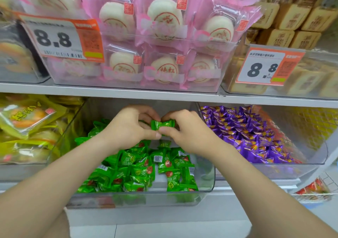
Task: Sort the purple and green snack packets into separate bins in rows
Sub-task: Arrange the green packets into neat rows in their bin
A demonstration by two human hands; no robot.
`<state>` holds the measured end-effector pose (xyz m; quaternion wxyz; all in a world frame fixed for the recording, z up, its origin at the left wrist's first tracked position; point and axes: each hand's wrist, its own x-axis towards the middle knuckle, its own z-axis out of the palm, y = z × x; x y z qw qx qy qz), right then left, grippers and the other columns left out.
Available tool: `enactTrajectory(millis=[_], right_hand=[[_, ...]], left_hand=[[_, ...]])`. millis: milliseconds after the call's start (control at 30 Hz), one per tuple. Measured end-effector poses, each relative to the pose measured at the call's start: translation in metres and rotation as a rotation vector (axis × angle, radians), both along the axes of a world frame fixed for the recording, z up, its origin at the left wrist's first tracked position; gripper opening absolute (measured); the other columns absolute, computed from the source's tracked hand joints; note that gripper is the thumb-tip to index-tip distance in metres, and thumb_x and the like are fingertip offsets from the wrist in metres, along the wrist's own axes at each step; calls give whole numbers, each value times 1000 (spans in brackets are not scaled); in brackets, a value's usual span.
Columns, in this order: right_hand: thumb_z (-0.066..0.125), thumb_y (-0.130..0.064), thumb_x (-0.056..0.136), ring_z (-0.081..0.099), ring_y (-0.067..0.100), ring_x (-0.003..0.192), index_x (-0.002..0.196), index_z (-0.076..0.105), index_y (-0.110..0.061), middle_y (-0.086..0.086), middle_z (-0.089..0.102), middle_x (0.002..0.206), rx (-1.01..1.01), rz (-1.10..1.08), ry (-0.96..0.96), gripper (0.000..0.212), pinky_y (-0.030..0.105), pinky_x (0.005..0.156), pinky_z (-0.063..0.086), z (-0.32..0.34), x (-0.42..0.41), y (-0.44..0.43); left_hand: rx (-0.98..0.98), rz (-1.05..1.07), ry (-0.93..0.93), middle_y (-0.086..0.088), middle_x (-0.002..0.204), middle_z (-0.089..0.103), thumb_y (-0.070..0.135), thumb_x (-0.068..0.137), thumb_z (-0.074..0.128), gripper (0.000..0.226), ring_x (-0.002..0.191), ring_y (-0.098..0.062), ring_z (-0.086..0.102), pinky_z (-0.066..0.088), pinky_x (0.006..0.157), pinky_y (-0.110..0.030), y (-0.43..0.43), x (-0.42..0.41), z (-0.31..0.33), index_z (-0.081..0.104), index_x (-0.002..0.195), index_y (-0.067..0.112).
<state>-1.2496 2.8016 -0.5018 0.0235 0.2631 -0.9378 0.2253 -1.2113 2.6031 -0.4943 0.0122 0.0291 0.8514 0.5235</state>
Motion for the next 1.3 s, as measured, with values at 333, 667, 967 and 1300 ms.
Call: enactTrajectory(millis=[333,667,967,1300], right_hand=[[83,-41,86,66,22,101,109,78,-23,0,71,107,34,-177,-52,30,34,88,54,-10,-15,-9],[62,3,91,59,39,125,132,66,-16,17,65,131,176,-522,-111,45,39,96,53,-44,-49,-57],[59,1,95,63,41,118,122,71,-15,18,67,121,94,-533,-102,34,40,86,54,-63,-72,-67],[47,17,89,67,46,106,113,75,-10,21,69,110,114,-512,7,45,48,82,58,-64,-75,-64]], left_hand=[[-510,-81,266,11,87,71,22,81,87,30,81,-8,69,59,82,-35,-27,-11,-16,66,101,30],[-1029,-161,174,2,119,61,52,93,63,38,119,-27,58,47,99,-46,-38,-5,-26,63,124,29],[-997,-188,93,2,124,61,51,97,60,36,122,-26,56,41,104,-47,-42,-9,-26,62,127,32],[-986,-227,70,3,120,65,49,98,59,32,120,-25,58,39,110,-54,-41,-8,-28,63,125,33]])
